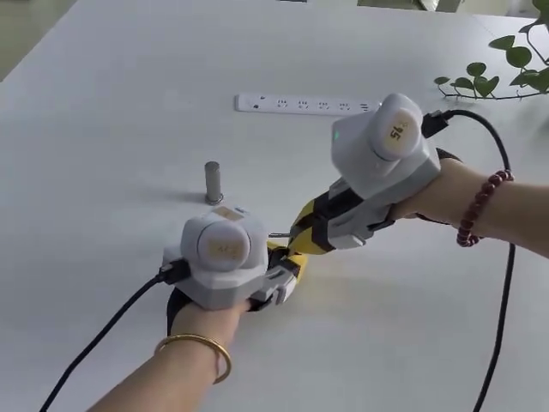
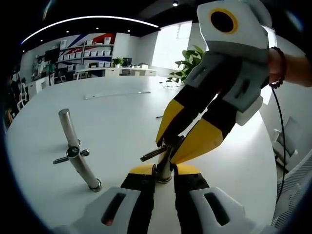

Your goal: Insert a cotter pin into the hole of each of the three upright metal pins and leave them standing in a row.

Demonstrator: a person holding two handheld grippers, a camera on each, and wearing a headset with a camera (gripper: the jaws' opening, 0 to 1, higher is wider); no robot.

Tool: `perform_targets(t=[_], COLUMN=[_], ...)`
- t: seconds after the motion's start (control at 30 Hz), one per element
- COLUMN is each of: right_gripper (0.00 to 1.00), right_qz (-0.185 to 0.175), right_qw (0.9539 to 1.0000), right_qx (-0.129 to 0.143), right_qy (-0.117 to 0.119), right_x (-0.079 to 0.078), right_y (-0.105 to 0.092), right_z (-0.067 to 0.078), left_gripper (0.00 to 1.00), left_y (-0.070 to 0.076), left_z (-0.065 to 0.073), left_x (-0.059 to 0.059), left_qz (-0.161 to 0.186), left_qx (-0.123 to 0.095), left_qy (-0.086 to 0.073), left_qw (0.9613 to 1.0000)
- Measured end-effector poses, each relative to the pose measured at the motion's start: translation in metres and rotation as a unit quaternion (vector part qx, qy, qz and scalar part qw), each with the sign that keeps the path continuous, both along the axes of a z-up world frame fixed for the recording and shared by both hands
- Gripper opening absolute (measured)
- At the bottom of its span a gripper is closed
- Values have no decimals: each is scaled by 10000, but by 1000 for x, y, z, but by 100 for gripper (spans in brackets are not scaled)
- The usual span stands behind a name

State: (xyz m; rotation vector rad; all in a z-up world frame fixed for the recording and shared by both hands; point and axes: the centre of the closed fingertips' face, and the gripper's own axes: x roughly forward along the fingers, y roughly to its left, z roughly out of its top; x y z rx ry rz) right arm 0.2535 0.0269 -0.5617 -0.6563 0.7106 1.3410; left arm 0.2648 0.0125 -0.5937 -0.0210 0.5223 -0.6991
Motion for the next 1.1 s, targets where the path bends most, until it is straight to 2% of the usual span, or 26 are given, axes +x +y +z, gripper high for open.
perform_targets(t=[0.17, 0.43, 0.9, 1.1], right_gripper=[7, 7, 8, 8], right_qz=[27, -18, -61, -51], right_qw=[10000, 10000, 9999, 9999], right_qx=[1, 30, 63, 52], right_qy=[-54, -93, -102, -80], right_x=[0, 11, 13, 22], right_y=[4, 9, 12, 12], right_z=[2, 6, 5, 1], left_gripper=[13, 13, 13, 13], left_y=[3, 8, 12, 13], left_z=[0, 4, 1, 0], left_x=[4, 15, 24, 27], left_qz=[52, 254, 530, 605], left_qx=[-37, -204, -180, -212], left_qy=[22, 40, 36, 73], left_qw=[10000, 9995, 9984, 9979])
